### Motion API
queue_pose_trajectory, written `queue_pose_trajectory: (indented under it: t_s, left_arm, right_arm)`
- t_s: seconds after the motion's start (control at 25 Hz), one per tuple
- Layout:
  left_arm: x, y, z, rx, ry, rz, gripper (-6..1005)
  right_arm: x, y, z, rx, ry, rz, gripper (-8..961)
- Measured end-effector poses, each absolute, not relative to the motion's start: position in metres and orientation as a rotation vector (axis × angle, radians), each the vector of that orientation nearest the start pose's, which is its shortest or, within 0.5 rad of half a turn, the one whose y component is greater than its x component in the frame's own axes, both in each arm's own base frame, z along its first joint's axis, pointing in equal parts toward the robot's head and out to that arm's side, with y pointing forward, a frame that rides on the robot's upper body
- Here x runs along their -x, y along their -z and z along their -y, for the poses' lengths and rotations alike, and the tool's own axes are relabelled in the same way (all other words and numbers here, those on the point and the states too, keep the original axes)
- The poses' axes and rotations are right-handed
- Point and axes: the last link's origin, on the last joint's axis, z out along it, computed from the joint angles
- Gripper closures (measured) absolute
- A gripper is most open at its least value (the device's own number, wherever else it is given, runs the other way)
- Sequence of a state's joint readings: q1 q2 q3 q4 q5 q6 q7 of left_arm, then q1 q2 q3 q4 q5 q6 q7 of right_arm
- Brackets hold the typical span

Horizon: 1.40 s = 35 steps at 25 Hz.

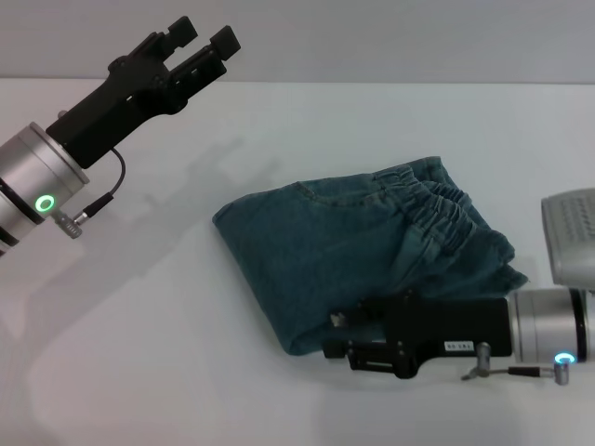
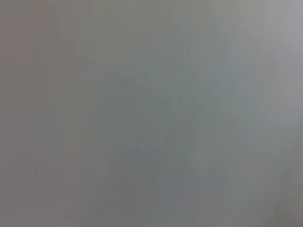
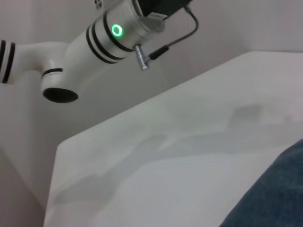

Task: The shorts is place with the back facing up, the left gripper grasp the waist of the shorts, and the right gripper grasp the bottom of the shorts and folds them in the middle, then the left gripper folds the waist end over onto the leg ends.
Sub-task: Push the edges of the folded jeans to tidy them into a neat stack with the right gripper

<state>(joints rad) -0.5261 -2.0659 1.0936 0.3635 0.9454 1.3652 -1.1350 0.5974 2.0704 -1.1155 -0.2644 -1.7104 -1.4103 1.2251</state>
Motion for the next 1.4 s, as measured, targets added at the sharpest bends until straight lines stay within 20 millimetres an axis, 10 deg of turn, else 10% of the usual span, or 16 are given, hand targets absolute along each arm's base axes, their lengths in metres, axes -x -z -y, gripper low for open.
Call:
queue_pose_trajectory:
  t_s: [1.4]
  left_arm:
    - [0.241,-0.002,-0.357,2.061,1.374,0.756,164]
  right_arm:
    - [-0.194,0.084,-0.388,2.735,-0.587,-0.584,517]
